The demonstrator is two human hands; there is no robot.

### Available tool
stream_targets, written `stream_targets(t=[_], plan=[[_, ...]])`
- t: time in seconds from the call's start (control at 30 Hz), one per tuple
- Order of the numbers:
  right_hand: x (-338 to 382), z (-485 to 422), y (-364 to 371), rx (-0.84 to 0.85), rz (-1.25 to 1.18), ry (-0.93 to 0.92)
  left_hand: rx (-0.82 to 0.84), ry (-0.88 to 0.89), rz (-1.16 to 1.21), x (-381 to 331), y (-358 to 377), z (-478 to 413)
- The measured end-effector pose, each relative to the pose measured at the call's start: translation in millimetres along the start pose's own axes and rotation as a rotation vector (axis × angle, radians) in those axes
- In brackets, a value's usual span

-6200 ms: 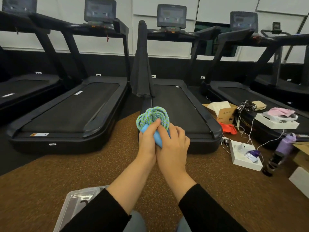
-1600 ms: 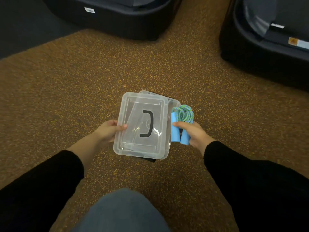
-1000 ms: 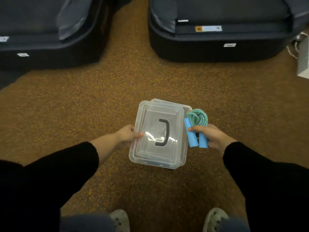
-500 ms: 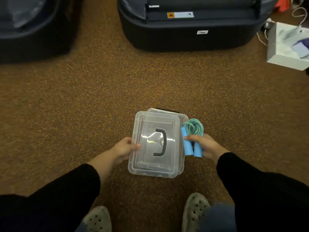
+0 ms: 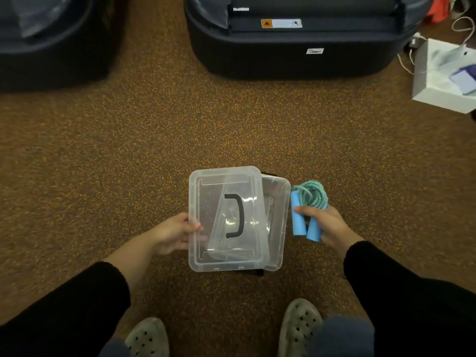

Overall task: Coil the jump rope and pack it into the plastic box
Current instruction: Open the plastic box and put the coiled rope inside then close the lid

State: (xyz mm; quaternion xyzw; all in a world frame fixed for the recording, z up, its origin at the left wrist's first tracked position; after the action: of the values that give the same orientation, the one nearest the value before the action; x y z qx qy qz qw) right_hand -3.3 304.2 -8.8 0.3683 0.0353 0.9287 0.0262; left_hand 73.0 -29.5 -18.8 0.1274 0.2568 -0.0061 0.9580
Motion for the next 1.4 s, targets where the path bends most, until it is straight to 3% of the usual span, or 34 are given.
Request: stream_targets(t=[0.27,0.47,0.63,0.83,1.07,1.4], plan=[[7,0,56,0.099,-0.024,-0.121,-0.038,0.121,0.074,-28,-58,30],[-11,-20,123,0.197,-0.137,-0.008,-0.163,0.152,0.092,-39,-113,35],[-65,-46,134,0.078,-0.213,0.161,-0.193,0.133,0.086,-36,-145,31],[-110,-63,128,-0.065,-0.097,0.283,-0.185,0.099,0.125,-13,-165,15],[-101,-83,140,0.006,-0.040,0.267,-0.129,0.075,0.169,-4,-149,4],[-104,-79,120,-0.095,0.066,0.188,-0.116,0.060,0.149,-16,-140,-3]])
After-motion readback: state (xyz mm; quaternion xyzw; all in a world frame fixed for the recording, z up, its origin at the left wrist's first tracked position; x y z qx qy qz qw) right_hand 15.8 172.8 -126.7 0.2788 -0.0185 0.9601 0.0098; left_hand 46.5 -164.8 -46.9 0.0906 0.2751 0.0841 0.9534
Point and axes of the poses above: each hand's wrist, its own z-axis away from the middle knuckle, its own y-axis out of the palm, x = y × z, the point moved 9 cm from there along -z, towards the middle knuckle, and after that the axes turned 8 degrees about x, right-handed, at the moved point
